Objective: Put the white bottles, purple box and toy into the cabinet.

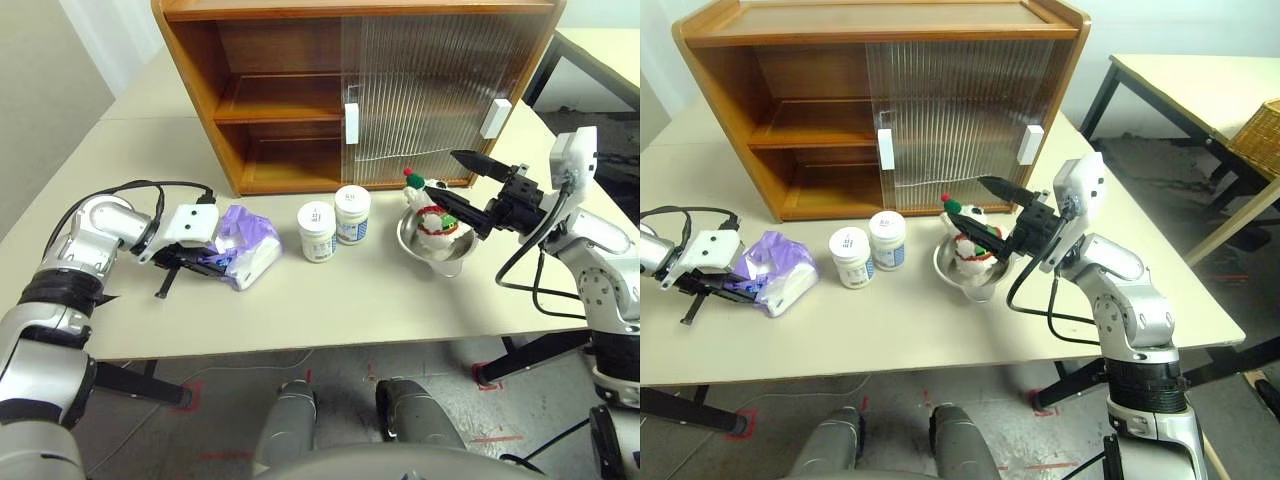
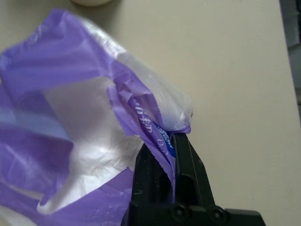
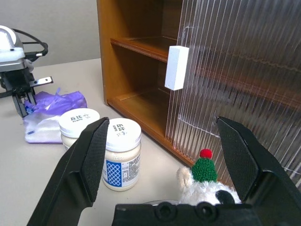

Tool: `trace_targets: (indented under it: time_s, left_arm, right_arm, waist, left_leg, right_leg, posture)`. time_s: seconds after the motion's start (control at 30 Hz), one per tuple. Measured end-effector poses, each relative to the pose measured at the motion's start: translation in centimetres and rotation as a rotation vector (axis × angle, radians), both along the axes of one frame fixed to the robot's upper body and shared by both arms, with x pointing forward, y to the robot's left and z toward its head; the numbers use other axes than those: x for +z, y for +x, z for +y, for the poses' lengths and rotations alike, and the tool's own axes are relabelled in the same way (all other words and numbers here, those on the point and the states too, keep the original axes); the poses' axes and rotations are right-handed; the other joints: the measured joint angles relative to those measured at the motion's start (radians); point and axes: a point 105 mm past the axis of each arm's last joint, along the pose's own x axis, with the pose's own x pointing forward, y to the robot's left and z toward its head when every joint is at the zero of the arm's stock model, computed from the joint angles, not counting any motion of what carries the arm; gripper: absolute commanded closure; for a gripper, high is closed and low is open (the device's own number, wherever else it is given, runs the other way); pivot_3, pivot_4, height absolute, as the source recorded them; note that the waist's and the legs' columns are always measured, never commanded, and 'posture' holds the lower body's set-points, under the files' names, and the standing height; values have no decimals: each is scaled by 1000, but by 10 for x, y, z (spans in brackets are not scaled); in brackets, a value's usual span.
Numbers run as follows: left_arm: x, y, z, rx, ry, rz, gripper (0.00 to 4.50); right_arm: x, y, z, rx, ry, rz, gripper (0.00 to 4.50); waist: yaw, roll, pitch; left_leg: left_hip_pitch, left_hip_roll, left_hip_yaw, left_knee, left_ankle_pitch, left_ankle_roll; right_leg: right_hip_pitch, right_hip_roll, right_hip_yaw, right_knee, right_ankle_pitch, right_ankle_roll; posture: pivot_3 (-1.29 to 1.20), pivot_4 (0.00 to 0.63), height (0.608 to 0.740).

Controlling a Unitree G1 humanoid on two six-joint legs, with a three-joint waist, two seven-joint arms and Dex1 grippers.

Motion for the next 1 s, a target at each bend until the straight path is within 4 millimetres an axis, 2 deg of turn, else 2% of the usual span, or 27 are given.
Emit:
trace_targets:
  time_s: [0.17, 0.3, 0.5, 0.8, 0.87, 1.0]
  left_arm:
    - [19, 9, -7, 9, -20, -32, 4470]
    - [45, 14, -29, 9, -95, -29, 4470]
    - [85, 19, -50, 37, -142, -25, 4470]
    - [131, 39, -55, 183, -135, -98, 4470]
    - [138, 44, -58, 205, -122, -113, 4470]
    - [134, 52, -69, 211, -87, -106, 4470]
  right_arm:
    - [0, 0, 0, -2, 0, -1, 0]
    - [-1, 1, 1, -2, 9, -1, 0]
    - [-3, 3, 3, 0, 21, 1, 0]
    - [-3, 3, 5, 3, 34, -11, 0]
    - [-3, 3, 6, 4, 36, -12, 0]
    - [-4, 3, 7, 1, 37, -15, 0]
  waist:
    - [-1, 0, 0]
    - [0, 0, 0]
    - [0, 0, 0]
    - [2, 0, 0]
    - [2, 0, 0]
    - [2, 0, 0]
  left_leg:
    - [0, 0, 0, 0, 0, 0]
    - [-1, -1, 1, 0, 2, -1]
    - [-3, -1, 2, 2, 2, -1]
    - [-3, -1, 0, 2, 2, -1]
    - [-3, -1, 0, 2, 2, -1]
    - [-4, -1, 1, 3, 2, 0]
  right_leg:
    - [0, 1, 0, 0, 0, 1]
    - [0, 2, -3, 0, -1, 3]
    - [0, 1, -8, -3, -1, 3]
    - [0, 0, -1, -3, -1, 3]
    - [0, -1, 0, -3, -1, 3]
    - [0, 0, 0, -3, -1, 3]
  posture:
    - [23, 69, 740]
    - [27, 70, 740]
    - [30, 73, 740]
    - [27, 71, 740]
    - [26, 69, 740]
    - [19, 65, 740]
